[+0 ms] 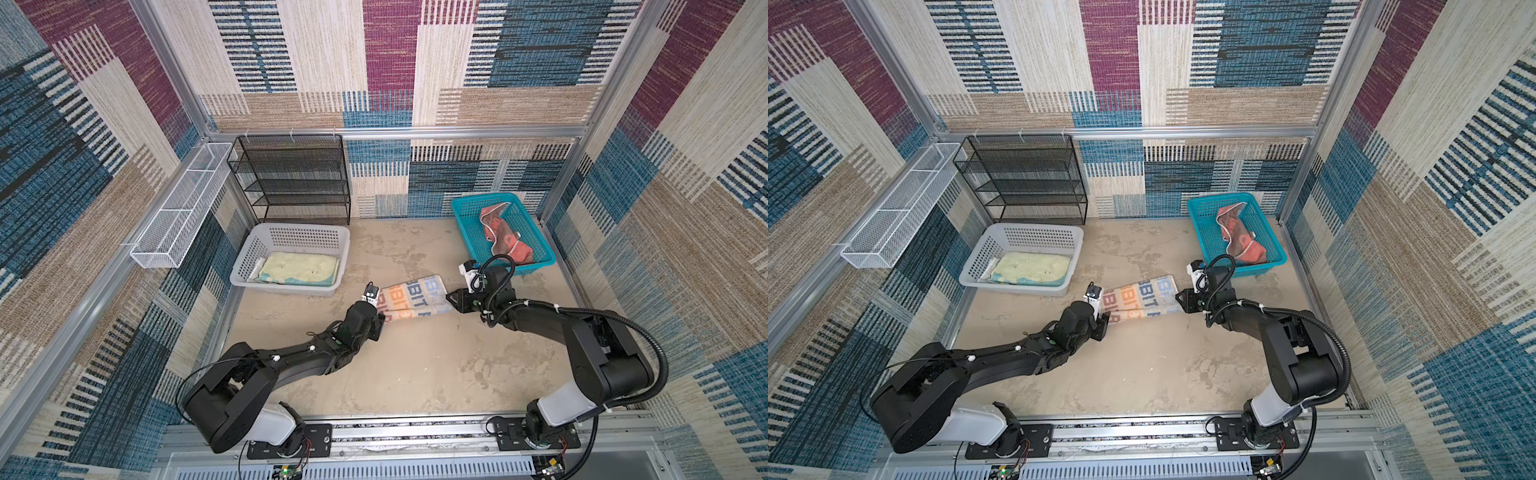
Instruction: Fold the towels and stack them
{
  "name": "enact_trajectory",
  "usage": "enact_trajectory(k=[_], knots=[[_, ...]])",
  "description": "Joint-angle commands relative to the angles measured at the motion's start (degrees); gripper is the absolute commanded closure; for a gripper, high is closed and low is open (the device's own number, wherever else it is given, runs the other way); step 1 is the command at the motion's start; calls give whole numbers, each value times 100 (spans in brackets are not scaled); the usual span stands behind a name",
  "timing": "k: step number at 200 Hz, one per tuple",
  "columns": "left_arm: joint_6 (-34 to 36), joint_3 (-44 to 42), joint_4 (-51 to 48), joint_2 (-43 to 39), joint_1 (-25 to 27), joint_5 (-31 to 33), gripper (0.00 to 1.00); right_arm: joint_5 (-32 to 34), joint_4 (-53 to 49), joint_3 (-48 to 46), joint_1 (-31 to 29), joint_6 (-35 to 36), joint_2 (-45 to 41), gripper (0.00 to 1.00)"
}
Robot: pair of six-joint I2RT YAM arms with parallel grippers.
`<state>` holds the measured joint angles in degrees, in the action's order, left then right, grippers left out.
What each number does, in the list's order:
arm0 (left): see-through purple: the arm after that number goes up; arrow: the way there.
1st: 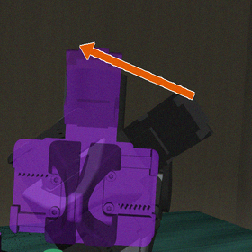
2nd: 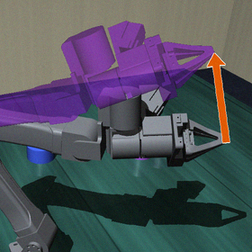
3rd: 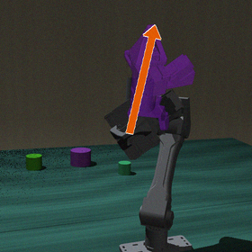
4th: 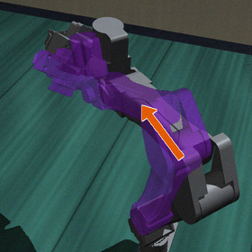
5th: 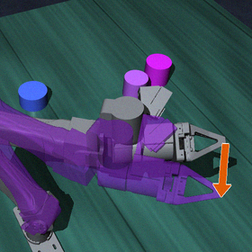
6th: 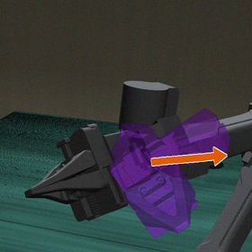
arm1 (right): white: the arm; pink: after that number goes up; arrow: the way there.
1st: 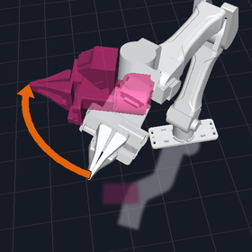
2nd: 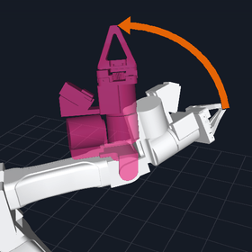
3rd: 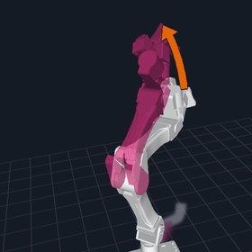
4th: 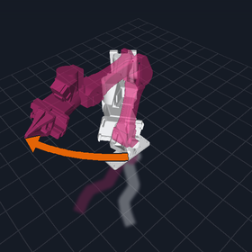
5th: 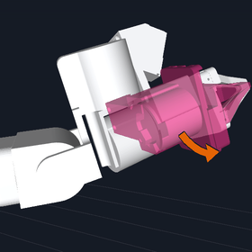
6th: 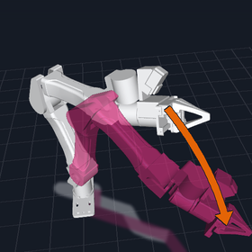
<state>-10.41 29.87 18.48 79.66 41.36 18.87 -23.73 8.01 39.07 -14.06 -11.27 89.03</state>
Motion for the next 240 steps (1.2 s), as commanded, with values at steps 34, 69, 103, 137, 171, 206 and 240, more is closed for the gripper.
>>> enact_trajectory(k=[34, 69, 103, 137, 171, 206, 240], knots=[[-661, -156, -399, -560, -14, -571, 26, -26, -27, 60, -4, -115, -316, 62], [-1605, 525, -1301, 19, -332, -742, 23, -171, -24, 352, -133, -130, -62, 61], [-2251, 604, -1200, 261, -492, -1070, 17, -209, -1, 649, -351, -206, 302, 61], [-2477, 756, -1485, 414, -625, -1192, 1, -191, -38, 923, -516, -233, 801, 61], [-2612, 795, -1596, 672, -723, -1192, 1, -76, -56, 1024, -584, -291, 1137, 61], [-2524, 929, -1537, 990, -753, -1478, 3, -52, 14, 1006, -589, -335, 1238, 61], [-2410, 1098, -1389, 1412, -753, -1931, 6, -85, 178, 883, -598, -412, 1361, 61]])
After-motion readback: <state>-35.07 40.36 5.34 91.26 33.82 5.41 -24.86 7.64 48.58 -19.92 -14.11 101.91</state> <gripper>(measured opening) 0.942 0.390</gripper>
